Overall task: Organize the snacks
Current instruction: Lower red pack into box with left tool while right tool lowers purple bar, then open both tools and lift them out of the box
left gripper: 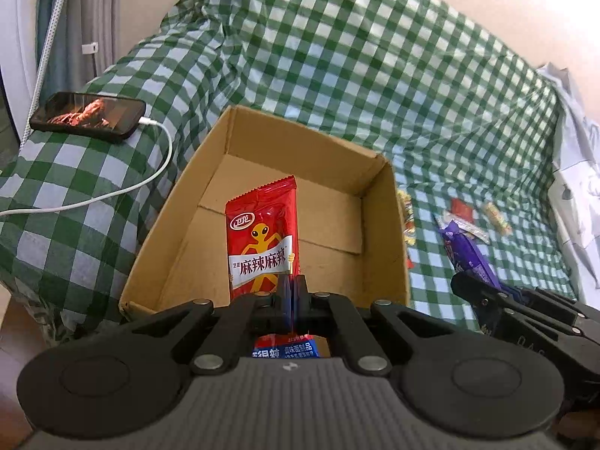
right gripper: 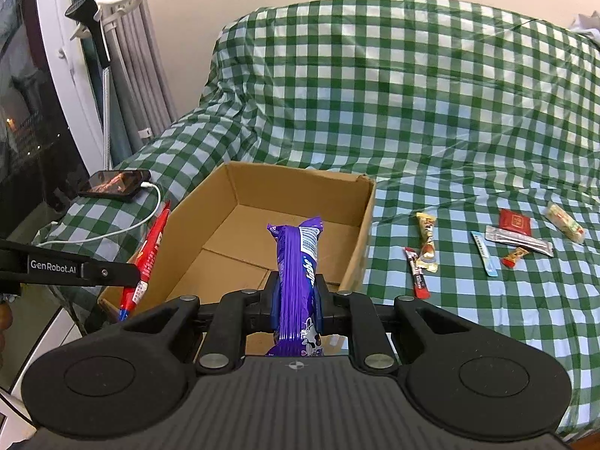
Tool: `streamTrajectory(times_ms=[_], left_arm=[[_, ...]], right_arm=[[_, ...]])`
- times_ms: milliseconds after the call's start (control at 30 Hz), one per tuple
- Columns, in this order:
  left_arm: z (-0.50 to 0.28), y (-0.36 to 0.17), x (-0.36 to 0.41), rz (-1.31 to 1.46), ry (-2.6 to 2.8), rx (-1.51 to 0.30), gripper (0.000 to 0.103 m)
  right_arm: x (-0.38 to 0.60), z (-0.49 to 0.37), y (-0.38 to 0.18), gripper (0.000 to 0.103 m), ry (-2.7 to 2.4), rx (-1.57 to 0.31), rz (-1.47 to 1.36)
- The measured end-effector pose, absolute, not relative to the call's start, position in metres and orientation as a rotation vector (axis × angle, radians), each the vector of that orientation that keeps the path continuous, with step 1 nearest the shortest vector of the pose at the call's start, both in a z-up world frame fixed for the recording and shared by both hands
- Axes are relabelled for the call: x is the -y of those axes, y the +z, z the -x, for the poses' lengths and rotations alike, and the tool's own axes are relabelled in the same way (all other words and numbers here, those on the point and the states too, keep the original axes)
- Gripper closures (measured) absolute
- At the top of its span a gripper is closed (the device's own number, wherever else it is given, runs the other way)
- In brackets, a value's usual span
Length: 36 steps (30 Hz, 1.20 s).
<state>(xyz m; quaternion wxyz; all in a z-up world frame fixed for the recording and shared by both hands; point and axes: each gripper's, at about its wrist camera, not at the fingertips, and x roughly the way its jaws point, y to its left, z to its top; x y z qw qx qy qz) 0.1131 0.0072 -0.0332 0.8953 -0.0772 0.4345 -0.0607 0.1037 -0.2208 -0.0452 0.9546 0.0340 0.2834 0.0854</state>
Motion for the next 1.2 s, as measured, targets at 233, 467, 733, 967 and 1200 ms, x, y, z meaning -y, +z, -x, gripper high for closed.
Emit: streamTrajectory(times_ms=[233, 467, 733, 967, 1200], left_arm=[[-0.145, -0.046, -0.005, 0.132, -0.092, -0.951, 0.102], [-0.178, -0.059, -0.001, 0.102, -0.083, -0.971, 0.102], [-0.201, -0.082, 0.002, 0.078, -0.072, -1.024, 0.101], [-0.200, -0.083, -0.003, 0.062, -0.010, -1.004, 0.000], [-0.169, -0.075, -0.002, 0.018, -0.001, -1.014, 0.000]], right_arm=[[0.212, -0.135, -0.061, 0.085, 0.194, -0.614, -0.060], [0.206, -0.170, -0.078, 0.085, 0.208, -0.657, -0.060], [0.196, -0.199, -0.089, 0.085, 0.213, -0.684, -0.062], [0.206, -0.214, -0.082, 0.042, 0.167, -0.665, -0.132], [0.210, -0.179, -0.082, 0.015, 0.159, -0.723, -0.143]])
